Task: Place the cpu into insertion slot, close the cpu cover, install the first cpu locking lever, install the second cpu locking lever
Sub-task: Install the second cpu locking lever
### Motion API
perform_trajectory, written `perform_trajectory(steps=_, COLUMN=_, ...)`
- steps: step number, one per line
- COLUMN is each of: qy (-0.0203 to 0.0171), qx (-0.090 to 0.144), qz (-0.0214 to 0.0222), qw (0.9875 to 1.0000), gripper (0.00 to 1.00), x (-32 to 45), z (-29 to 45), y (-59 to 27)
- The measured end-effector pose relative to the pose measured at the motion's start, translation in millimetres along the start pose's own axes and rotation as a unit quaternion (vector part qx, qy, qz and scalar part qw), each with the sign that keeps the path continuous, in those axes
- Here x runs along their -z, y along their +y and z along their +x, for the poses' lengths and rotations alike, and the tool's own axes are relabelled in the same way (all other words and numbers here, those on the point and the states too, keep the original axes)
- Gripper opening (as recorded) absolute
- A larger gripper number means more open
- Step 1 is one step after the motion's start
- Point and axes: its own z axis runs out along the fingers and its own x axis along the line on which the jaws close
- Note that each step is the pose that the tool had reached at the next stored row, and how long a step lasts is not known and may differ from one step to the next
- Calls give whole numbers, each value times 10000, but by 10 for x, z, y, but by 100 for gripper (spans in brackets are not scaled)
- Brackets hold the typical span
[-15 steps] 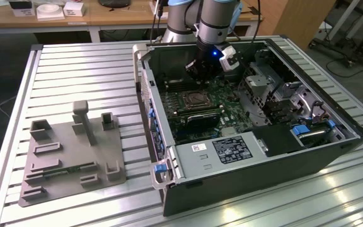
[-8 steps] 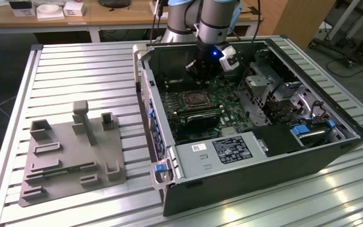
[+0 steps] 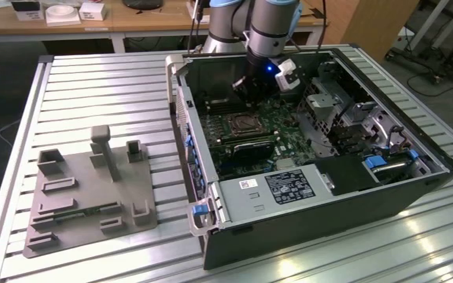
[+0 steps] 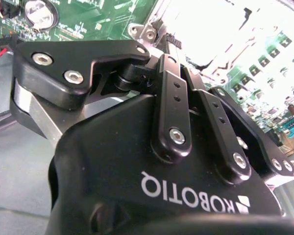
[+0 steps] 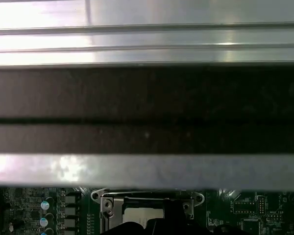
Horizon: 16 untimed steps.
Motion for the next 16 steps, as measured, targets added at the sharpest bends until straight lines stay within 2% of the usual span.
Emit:
perform_trajectory(steps=10, qy=0, qx=0, qz=4, qw=10000, gripper=10, x=2, z=-1, y=-131)
perform_trajectory(steps=13, qy=1, qx=-1, qz=8, qw=10000, gripper=10, x=4, z=0, y=-136)
perform_trajectory(steps=16, qy=1, qx=0, qz=8, qw=10000, gripper=10, x=39, z=-1, y=-135)
